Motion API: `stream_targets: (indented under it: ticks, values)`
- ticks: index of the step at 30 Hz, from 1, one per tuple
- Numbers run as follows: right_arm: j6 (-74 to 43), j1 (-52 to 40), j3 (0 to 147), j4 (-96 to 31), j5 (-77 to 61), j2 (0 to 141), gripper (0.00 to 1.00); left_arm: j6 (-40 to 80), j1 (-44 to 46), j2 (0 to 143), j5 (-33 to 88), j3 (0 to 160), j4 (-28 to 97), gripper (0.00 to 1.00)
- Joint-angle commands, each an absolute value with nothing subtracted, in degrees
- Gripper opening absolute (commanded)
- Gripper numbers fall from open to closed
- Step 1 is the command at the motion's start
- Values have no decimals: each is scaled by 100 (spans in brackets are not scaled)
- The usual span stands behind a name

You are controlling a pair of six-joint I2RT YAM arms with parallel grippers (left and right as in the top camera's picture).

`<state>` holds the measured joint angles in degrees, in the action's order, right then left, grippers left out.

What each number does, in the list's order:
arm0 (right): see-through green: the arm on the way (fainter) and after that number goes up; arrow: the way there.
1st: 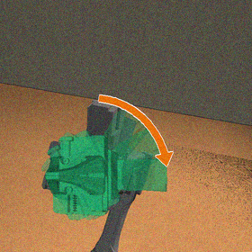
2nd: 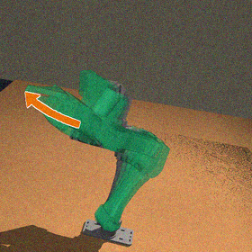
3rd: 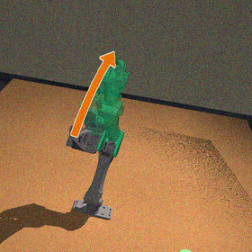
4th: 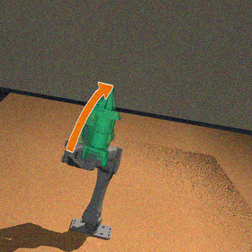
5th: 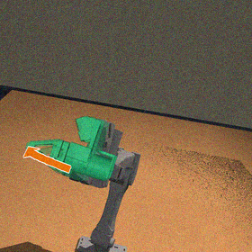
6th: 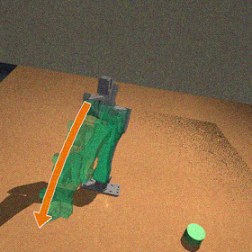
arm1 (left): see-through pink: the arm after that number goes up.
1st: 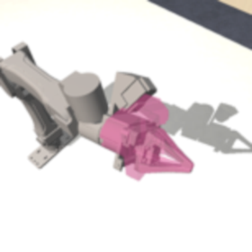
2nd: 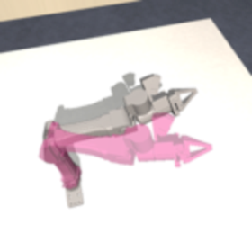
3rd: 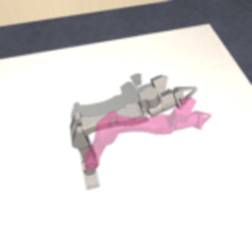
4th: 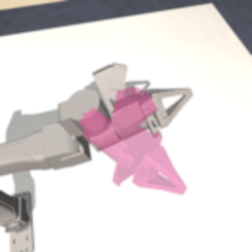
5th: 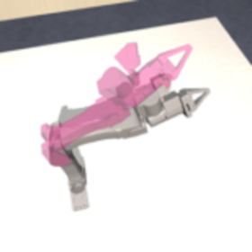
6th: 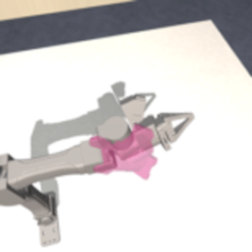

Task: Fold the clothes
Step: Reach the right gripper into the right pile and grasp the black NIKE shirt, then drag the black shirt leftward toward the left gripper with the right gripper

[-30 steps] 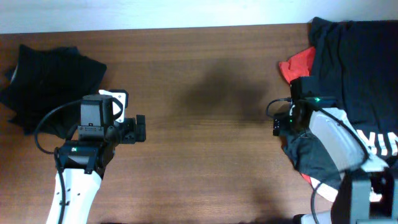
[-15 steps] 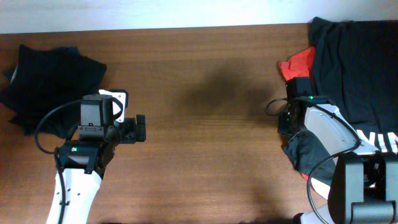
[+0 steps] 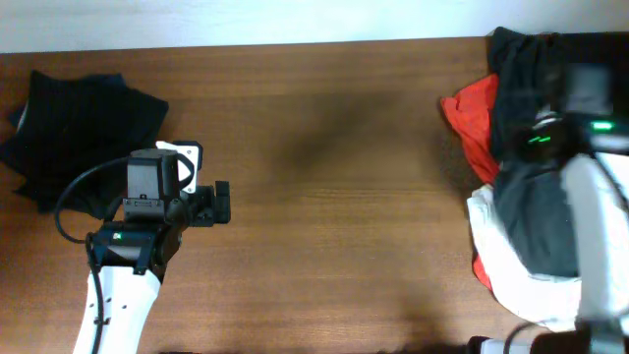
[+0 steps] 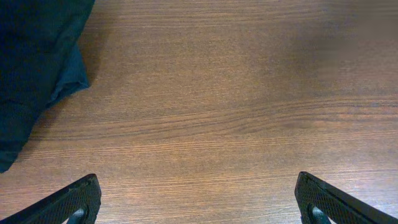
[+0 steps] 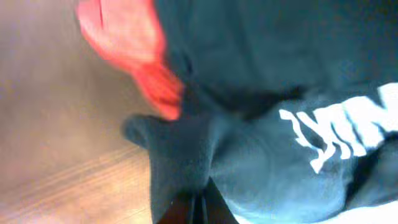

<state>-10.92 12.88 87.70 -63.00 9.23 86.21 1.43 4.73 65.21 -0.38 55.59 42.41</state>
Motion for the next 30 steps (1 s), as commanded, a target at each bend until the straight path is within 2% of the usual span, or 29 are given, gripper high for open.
stream_targets:
  ticks: [1, 6, 11, 13, 18, 22, 25, 30]
  values:
    - [-718, 1551, 9673, -6624, 972, 8377, 4, 78, 445, 6536, 30, 5673, 4226, 99]
    - [-464, 1540, 10521, -6560, 849, 8361, 4, 78, 445, 6536, 30, 5673, 4228, 99]
    - [-23, 1538, 13082, -6165, -2333, 8361, 4, 78, 445, 6536, 30, 5673, 4230, 99]
    - [-23, 1446, 13229, -6587, -2703, 8361, 4, 78, 445, 6536, 30, 5673, 4228, 99]
    - [32, 972, 12866, -8709, -2705, 8748, 4, 78, 445, 6536, 32, 5673, 4230, 99]
    - [355, -123, 11990, -9242, -2842, 9225, 4, 78, 445, 6536, 45, 5673, 4228, 99]
    - [517, -1278, 11362, -8383, -3448, 9609, 4, 78, 445, 6536, 75, 5673, 4228, 99]
    - [-80, -2751, 11340, -7039, -3159, 10425, 4, 78, 445, 6536, 75, 5673, 4228, 99]
